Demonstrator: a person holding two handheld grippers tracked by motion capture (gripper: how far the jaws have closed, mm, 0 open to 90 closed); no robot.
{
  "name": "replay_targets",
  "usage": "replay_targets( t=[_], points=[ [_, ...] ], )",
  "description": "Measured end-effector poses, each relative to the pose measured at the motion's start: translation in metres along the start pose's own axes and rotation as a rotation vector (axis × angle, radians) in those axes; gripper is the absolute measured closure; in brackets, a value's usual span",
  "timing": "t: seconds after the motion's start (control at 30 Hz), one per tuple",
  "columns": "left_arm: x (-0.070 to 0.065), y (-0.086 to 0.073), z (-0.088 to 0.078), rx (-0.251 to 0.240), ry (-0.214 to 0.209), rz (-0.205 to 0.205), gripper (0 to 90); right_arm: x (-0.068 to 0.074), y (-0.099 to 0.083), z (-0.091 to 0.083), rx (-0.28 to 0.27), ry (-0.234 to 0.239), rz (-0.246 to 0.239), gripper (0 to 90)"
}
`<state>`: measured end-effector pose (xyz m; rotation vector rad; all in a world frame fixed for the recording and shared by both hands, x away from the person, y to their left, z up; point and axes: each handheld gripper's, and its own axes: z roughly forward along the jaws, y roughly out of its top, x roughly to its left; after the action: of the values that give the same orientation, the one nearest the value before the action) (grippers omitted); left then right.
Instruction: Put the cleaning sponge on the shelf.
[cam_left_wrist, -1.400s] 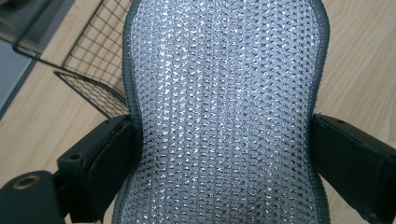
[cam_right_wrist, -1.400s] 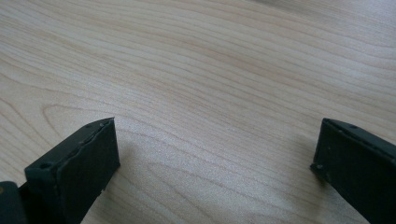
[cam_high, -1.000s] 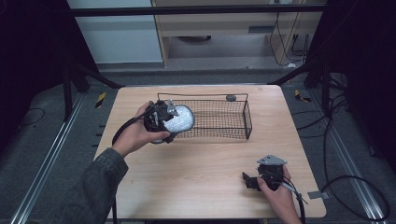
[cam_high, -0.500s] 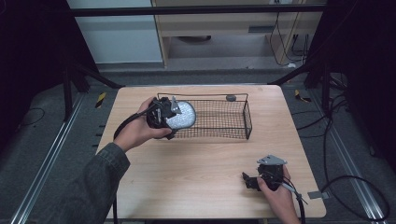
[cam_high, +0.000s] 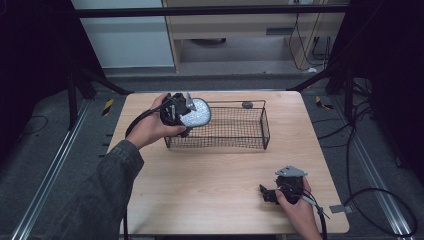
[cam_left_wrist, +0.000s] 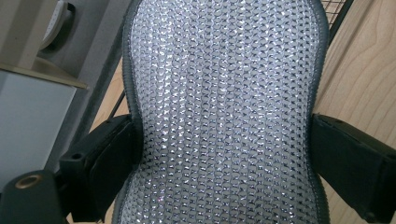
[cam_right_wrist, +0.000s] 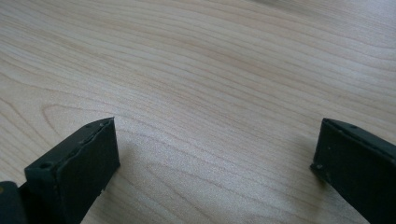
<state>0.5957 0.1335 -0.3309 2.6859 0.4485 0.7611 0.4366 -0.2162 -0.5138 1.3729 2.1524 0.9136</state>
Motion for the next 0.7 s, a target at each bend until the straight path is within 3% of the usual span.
replay_targets(
  t=[0.57, 0.7],
  points=[
    [-0.002, 0.028, 0.015, -0.012, 0.016, 0.097, 8.7, 0.000, 0.000, 0.000, 0.001, 0.000, -0.001, 0.4],
    [-0.006, 0.036, 0.019, -0.017, 0.024, 0.137, 8.8, 0.000, 0.000, 0.000, 0.000, -0.001, -0.003, 0.4]
  ],
)
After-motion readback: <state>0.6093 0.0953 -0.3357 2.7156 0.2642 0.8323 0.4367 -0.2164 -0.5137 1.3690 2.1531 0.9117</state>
